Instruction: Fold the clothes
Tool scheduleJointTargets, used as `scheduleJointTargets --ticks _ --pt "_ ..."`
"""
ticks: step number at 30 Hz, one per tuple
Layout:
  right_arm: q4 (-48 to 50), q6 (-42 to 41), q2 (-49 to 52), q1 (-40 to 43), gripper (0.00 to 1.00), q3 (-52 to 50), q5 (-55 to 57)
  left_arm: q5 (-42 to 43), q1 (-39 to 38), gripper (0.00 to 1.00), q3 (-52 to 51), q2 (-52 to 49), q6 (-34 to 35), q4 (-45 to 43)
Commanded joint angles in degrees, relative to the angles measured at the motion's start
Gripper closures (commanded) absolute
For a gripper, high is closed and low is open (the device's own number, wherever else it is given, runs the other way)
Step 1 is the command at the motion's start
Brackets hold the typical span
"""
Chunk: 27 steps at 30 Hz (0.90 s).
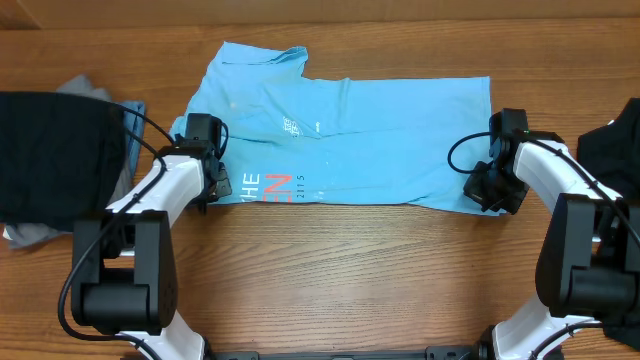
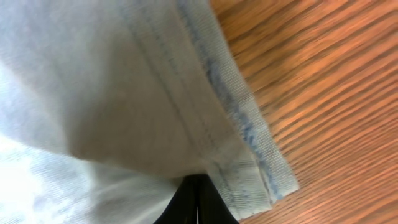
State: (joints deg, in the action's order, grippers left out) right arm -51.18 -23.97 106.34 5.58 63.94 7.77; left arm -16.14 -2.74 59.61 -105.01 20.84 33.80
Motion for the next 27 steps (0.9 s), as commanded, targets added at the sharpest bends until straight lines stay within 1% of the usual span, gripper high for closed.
scheduleJointTargets --ticks 1,6,10,17,20,24,27 --pt "0.2 0.0 -0.7 0.3 0.96 -1.0 5.7 -2.9 2.3 0.94 -1.1 -1.8 -1.6 -0.4" --pt "0.6 0.0 -0.7 0.3 0.96 -1.0 6.4 -2.9 2.8 0.96 -1.1 -1.8 -1.6 1.0" --pt "0.6 0.0 -0.7 0.3 0.96 -1.0 8.6 -2.7 2.8 0.96 -1.0 -1.8 -0.3 4.7" --pt "0.0 0.0 -0.7 0.8 0.96 -1.0 8.6 -0.1 2.7 0.96 -0.3 -1.7 1.1 11.5" --pt "-1.1 -1.4 -0.7 1.0 0.96 -1.0 8.5 0.2 2.7 0.96 1.6 -0.6 2.4 13.9" --pt "-1.3 -1.3 -0.7 2.3 0.96 -0.8 8.0 2.3 2.7 0.96 6.4 1.8 2.5 18.8" --pt "-3.7 -1.3 -1.5 3.0 0.96 2.2 6.5 2.7 2.7 0.96 11.3 4.5 2.5 23.6"
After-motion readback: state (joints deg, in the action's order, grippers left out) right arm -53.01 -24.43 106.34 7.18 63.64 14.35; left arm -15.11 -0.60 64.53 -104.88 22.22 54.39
